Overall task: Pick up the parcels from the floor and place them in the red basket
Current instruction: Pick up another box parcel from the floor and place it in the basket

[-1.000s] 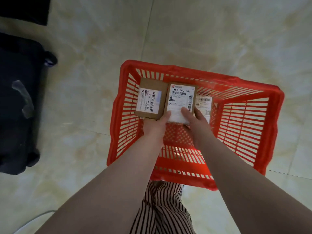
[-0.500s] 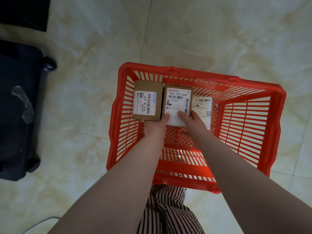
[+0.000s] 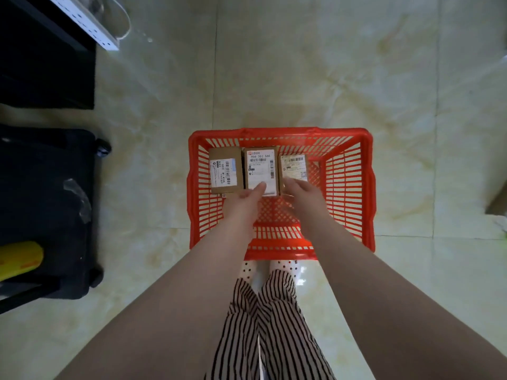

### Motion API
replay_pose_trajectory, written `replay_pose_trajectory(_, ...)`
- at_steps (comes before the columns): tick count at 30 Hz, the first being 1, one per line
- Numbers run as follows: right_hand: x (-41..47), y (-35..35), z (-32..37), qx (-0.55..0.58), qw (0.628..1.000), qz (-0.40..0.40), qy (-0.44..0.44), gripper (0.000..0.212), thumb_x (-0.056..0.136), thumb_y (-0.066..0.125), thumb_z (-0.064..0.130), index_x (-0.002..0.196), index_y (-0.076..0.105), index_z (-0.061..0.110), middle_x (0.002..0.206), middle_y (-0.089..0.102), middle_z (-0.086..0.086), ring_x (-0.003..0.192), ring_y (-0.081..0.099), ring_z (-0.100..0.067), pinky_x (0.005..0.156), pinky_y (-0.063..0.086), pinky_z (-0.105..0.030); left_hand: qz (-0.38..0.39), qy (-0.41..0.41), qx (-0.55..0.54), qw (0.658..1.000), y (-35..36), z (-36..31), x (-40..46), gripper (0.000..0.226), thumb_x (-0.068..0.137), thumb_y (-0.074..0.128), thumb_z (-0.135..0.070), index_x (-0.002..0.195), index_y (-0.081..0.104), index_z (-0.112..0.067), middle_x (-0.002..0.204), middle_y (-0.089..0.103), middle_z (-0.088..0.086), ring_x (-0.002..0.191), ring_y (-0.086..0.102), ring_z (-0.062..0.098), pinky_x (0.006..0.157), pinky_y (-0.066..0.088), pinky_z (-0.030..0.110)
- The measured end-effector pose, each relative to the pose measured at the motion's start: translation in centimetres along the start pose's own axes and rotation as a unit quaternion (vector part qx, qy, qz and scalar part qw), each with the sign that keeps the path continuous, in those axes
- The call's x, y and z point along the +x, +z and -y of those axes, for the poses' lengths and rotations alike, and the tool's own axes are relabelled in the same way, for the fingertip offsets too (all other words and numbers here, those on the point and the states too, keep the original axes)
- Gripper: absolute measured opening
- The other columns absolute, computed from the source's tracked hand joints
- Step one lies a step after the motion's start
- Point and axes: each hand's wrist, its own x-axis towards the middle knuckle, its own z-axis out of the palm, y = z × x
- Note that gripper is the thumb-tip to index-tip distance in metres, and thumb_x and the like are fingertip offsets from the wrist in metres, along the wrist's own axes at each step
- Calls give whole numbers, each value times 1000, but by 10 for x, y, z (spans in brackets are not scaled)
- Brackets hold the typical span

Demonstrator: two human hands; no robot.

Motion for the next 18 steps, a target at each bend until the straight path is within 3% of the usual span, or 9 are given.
replay_pose_trajectory(3,-66,-22,21,98,995,3,-5,16,94,62,25,106,64,15,112,69,-11,108,66,-27,95,55,-43,71,49,0,996,-7,-24,-74,41,81,72,-40,116,64,-20,110,69,1,102,65,18,89,52,34)
replay_pose_trajectory(6,-145,-54,42,182,983,-7,-34,19,94,63,23,110,66,12,110,70,-11,99,69,-23,82,59,-34,133,89,30,987,-13,-44,-160,33,85,70,-33,114,65,-18,108,71,1,95,67,14,75,52,27)
replay_pose_trajectory(9,-216,-87,53,230,971,-16,-57,17,94,63,19,107,66,8,98,70,-9,85,67,-19,66,54,-25,183,107,53,976,-17,-51,-228,29,86,70,-27,112,65,-15,99,72,2,84,67,13,65,51,22)
replay_pose_trajectory(12,-295,-132,60,285,952,-42,-99,8,94,61,15,98,68,10,91,69,-8,82,65,-19,67,52,-25,242,128,84,958,-9,-54,-313,24,88,68,-21,109,65,-10,87,70,2,75,65,12,63,53,22)
replay_pose_trajectory(16,-373,-199,50,345,926,-101,-117,16,92,65,22,104,69,12,95,70,-7,86,67,-19,80,56,-29,283,145,117,941,25,-38,-391,28,89,66,-11,115,64,-3,87,67,3,76,62,10,78,51,22)
replay_pose_trajectory(18,-399,-235,36,382,906,-135,-125,17,91,66,23,104,69,12,97,70,-8,88,68,-19,84,56,-31,314,140,156,926,50,-26,-422,23,88,68,-14,110,66,-8,90,69,2,80,63,11,81,50,25)
